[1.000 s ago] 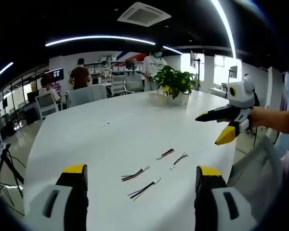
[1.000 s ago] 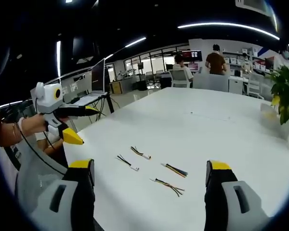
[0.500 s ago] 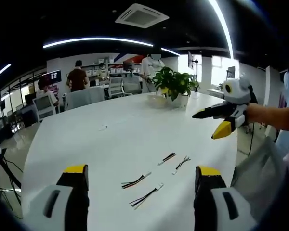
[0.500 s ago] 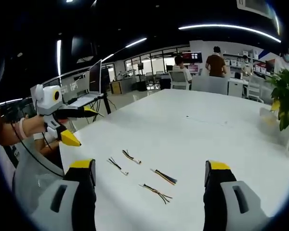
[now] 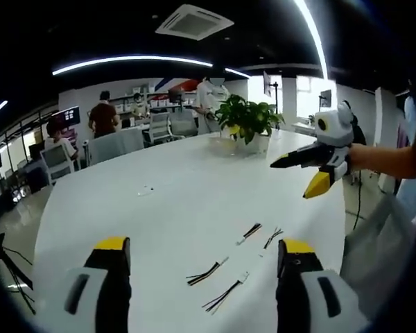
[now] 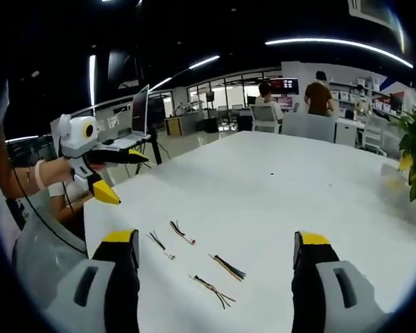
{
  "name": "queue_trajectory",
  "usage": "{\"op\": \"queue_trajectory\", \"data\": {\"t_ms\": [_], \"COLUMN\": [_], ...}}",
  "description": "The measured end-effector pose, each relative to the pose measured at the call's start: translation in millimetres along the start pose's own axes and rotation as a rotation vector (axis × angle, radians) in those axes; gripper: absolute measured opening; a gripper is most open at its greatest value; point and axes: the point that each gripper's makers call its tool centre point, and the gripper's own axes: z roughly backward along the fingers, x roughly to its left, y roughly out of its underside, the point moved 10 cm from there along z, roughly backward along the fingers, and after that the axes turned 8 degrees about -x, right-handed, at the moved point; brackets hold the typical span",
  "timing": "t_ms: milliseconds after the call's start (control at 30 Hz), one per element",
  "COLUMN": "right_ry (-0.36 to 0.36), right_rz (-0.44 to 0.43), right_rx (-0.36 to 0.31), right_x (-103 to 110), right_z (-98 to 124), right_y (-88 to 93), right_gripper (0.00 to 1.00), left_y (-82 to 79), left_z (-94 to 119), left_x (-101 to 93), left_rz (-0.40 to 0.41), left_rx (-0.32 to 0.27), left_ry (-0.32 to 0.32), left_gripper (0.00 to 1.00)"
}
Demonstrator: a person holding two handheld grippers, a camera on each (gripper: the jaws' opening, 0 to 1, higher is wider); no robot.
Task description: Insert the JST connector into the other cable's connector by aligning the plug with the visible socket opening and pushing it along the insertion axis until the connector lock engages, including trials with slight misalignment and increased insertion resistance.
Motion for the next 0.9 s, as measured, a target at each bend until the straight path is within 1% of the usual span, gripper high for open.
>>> {"op": "queue_trajectory", "data": {"t_ms": [100, 167, 200, 233, 267, 300, 333, 367, 433, 500, 567, 600, 633, 700, 733, 767, 800, 833, 900], "right_ry": [-0.016, -0.033, -0.046, -0.079, -0.087, -0.087, -0.098, -0.104, -0.12, -0.136, -0.144, -0.163, -0.167, -0.177, -0.18, -0.181, -0.183, -0.19, -0.207], "right_rz": [-0.005, -0.012, -0.027, -0.049, -0.063, -0.062, -0.056, -0.051, -0.038, -0.037, -0.046, -0.079, -0.087, -0.104, -0.104, -0.102, -0.1, -0.101, -0.102], "right_rx": [0.002, 0.003, -0.013, -0.048, -0.059, -0.056, -0.061, -0.06, -0.047, -0.041, -0.057, -0.06, -0.06, -0.055, -0.05, -0.045, -0.041, -0.034, -0.035], "right_x": [-5.4, -7.1, -7.8, -7.8, -8.8, -10.9, -12.7, -14.1, -14.2, -15.9, -14.7, -12.6, -12.3, -13.3, -13.5, -13.6, -13.9, -14.3, -14.1], "right_z": [-4.6, -6.4, -7.5, -10.0, -11.0, -11.4, -12.9, -14.3, -15.6, -17.6, -18.3, -20.6, -21.2, -24.0, -25.2, -26.0, -26.8, -28.1, -29.4], "right_y": [2.5, 4.1, 4.4, 3.9, 4.1, 5.0, 5.7, 6.7, 8.5, 12.0, 14.4, 17.1, 17.7, 21.1, 22.7, 23.8, 24.8, 26.2, 27.7], "right_gripper": [0.87, 0.83, 0.81, 0.81, 0.81, 0.81, 0.8, 0.79, 0.76, 0.74, 0.72, 0.72, 0.71, 0.7, 0.68, 0.67, 0.66, 0.66, 0.65], "left_y": [2.6, 5.4, 6.6, 8.9, 11.5, 12.8, 14.3, 15.3, 16.2, 16.4, 16.5, 16.8, 17.2, 18.4, 18.9, 19.5, 20.1, 21.3, 24.2], "left_z": [-7.6, -11.9, -13.5, -15.9, -17.4, -18.5, -19.8, -21.2, -23.1, -25.6, -27.9, -29.8, -31.1, -33.7, -34.3, -34.8, -35.5, -37.0, -40.6], "left_x": [6.2, 8.4, 9.0, 9.8, 10.6, 12.2, 13.3, 13.9, 14.9, 15.1, 13.0, 11.1, 9.9, 5.3, 1.7, 0.3, -0.6, -0.9, -0.3], "left_rz": [-0.005, -0.004, -0.003, -0.001, -0.014, -0.02, -0.019, -0.01, 0.005, 0.009, 0.019, 0.03, 0.033, 0.039, 0.038, 0.039, 0.042, 0.049, 0.058], "left_rx": [0.007, 0.015, 0.018, 0.022, 0.029, 0.03, 0.036, 0.032, 0.027, 0.004, -0.004, -0.01, -0.011, -0.016, -0.015, -0.015, -0.016, -0.015, 0.0], "left_ry": [0.021, 0.042, 0.05, 0.07, 0.097, 0.1, 0.116, 0.133, 0.14, 0.157, 0.182, 0.197, 0.21, 0.268, 0.325, 0.353, 0.374, 0.388, 0.394], "left_gripper": [0.86, 0.84, 0.83, 0.81, 0.8, 0.78, 0.76, 0.75, 0.77, 0.77, 0.76, 0.76, 0.75, 0.7, 0.64, 0.59, 0.53, 0.51, 0.51]}}
